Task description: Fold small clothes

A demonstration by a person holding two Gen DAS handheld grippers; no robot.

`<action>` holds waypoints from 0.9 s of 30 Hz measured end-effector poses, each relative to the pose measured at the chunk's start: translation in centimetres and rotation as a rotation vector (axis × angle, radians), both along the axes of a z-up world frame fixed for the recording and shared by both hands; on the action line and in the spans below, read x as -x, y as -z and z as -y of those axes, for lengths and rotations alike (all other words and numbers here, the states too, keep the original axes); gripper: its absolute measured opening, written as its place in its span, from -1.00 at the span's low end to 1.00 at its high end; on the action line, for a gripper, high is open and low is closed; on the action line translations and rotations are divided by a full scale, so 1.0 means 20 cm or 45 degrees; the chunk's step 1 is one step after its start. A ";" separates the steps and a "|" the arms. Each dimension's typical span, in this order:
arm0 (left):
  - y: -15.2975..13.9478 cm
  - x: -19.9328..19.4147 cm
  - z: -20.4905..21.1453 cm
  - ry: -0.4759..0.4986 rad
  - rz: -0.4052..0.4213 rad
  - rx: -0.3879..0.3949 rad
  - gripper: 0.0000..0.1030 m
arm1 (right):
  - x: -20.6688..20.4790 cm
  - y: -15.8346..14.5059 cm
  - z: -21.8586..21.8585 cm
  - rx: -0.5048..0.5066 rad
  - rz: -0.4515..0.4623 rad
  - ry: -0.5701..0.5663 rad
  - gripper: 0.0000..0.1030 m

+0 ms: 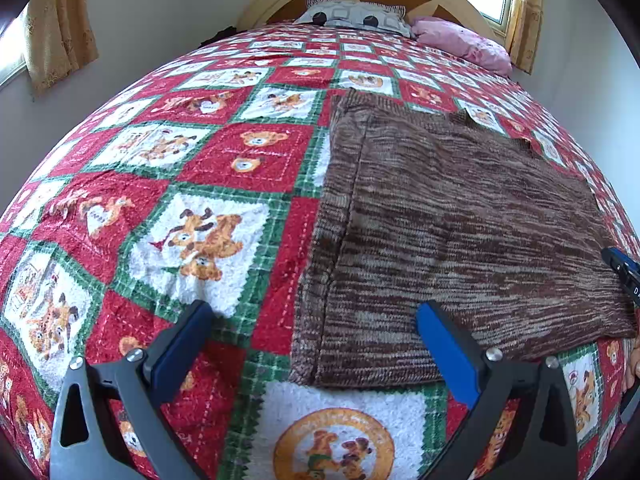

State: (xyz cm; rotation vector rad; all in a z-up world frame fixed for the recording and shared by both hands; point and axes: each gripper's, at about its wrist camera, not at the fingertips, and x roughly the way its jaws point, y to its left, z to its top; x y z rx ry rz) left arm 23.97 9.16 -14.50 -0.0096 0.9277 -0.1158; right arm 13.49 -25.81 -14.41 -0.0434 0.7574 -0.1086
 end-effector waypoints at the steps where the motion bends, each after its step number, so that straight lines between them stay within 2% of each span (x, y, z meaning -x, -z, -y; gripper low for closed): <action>1: 0.00 0.00 0.00 -0.001 -0.002 0.000 1.00 | 0.00 0.00 0.00 -0.007 0.001 0.000 -0.36; 4: -0.02 0.02 -0.02 -0.036 -0.018 0.025 1.00 | 0.00 0.00 0.00 -0.022 0.002 -0.001 -0.36; 7: -0.07 0.17 -0.17 -0.179 0.024 0.345 1.00 | 0.00 0.00 0.01 -0.021 0.002 -0.001 -0.36; 8: -0.07 0.24 -0.23 -0.232 0.040 0.523 1.00 | 0.00 0.00 0.01 -0.020 0.002 -0.001 -0.36; 10: -0.06 0.31 -0.27 -0.288 0.057 0.635 1.00 | 0.00 0.00 0.01 -0.027 0.002 -0.002 -0.36; 15: -0.05 0.31 -0.14 -0.252 0.049 0.529 1.00 | 0.00 0.00 0.03 -0.071 0.007 -0.008 -0.35; 17: -0.04 0.29 -0.06 -0.238 0.074 0.475 1.00 | 0.00 0.00 0.03 -0.075 0.007 -0.009 -0.34; 19: -0.05 0.24 -0.02 -0.233 0.057 0.434 1.00 | 0.00 0.00 0.03 -0.072 0.007 -0.010 -0.34; 21: -0.05 0.19 -0.03 -0.239 0.051 0.490 0.99 | 0.00 0.00 0.04 -0.078 0.007 -0.010 -0.33; 23: -0.04 0.16 -0.05 -0.264 0.038 0.560 0.77 | 0.00 0.00 0.04 -0.087 0.008 -0.011 -0.33; 24: -0.04 0.15 -0.05 -0.266 0.034 0.569 0.71 | 0.00 0.00 0.04 -0.092 0.008 -0.012 -0.32; 25: -0.04 0.14 -0.04 -0.263 0.030 0.564 0.55 | 0.00 0.00 0.04 -0.096 0.009 -0.013 -0.32; 27: -0.04 0.13 -0.03 -0.256 0.034 0.537 0.00 | 0.00 0.00 0.04 -0.099 0.010 -0.014 -0.32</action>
